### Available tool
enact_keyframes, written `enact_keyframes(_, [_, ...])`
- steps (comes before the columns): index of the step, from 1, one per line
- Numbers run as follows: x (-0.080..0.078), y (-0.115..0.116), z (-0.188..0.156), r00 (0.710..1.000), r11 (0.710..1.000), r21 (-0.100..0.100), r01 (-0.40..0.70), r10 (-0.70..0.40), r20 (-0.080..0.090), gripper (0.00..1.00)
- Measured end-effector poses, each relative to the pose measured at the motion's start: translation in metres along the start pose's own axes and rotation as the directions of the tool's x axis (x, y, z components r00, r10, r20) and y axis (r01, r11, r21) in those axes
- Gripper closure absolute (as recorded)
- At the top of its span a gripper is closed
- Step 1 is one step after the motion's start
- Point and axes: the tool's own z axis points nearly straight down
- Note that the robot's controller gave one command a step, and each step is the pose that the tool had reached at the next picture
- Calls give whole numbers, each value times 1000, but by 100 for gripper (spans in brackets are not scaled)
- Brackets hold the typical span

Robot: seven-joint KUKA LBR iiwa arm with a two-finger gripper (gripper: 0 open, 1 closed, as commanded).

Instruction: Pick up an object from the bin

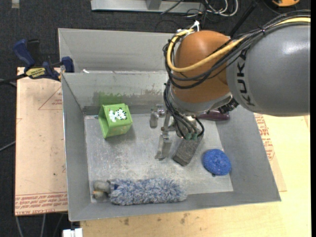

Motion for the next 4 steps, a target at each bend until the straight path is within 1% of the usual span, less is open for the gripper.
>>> enact_keyframes(1, [-1,-1,-4,1000,1000,-1,-2,2,8,0])
enact_keyframes(2, [-14,-15,33,998,999,-1,54,-54,16,0])
enact_keyframes(3, [-29,-47,94,999,999,-1,46,-46,14,0])
enact_keyframes(4, [-23,-61,116,999,999,0,34,-34,0,0])
